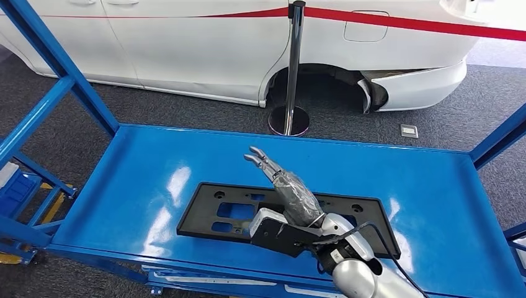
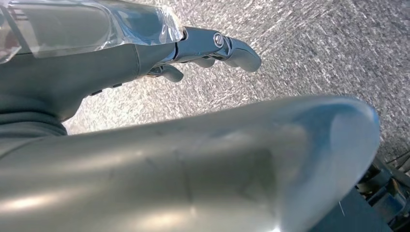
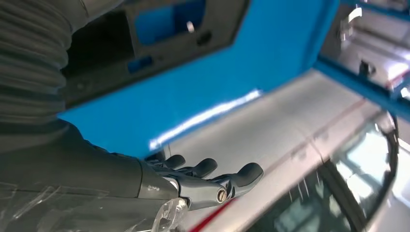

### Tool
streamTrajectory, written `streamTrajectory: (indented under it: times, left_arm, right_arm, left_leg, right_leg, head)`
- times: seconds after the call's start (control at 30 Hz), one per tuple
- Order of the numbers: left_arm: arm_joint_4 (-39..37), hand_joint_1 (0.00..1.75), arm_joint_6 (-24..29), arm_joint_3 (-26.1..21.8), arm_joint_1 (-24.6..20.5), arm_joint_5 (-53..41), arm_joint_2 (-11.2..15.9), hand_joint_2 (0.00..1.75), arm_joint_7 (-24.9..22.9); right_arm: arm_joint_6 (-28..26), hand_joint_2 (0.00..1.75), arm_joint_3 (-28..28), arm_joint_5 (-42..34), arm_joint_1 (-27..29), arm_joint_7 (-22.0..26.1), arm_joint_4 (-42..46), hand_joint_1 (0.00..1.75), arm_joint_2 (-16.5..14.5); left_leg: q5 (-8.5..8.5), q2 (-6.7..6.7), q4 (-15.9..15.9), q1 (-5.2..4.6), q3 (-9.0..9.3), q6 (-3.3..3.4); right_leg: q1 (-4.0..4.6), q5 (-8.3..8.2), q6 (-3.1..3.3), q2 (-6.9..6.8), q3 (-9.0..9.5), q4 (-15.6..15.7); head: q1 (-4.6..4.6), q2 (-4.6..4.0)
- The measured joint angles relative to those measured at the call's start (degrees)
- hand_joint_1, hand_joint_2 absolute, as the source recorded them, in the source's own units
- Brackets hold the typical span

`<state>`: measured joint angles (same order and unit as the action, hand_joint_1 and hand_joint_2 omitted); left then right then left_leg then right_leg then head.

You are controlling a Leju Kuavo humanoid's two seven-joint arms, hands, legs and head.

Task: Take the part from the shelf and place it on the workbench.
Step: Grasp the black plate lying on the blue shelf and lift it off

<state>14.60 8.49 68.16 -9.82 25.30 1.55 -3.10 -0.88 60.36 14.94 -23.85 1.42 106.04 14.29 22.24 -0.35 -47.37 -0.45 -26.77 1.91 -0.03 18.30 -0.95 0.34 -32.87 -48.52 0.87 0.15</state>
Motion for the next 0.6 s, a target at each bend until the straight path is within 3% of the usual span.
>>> streamTrajectory:
  times: [0.27,0.6]
  left_arm:
    - [0.0,0.0,-0.2,0.05,-0.2,-1.05,0.0,0.0,-0.02]
    - [0.0,0.0,-0.75,0.07,-0.23,-1.19,0.0,0.0,-0.02]
  right_arm:
    - [8.23,1.75,0.3,0.68,-1.47,-4.41,-0.51,0.0,2.69]
    - [5.29,1.75,1.46,7.67,-2.37,-4.37,-0.58,0.0,3.13]
  left_leg:
    - [0.0,0.0,0.0,0.0,-0.03,0.0]
    - [0.0,0.0,0.0,0.01,-0.03,0.0]
  right_leg:
    - [0.0,0.0,0.0,0.0,-0.02,0.0]
    - [0.01,0.0,0.0,0.0,-0.03,-0.01]
  head:
    - [0.0,0.0]
    - [0.0,0.0]
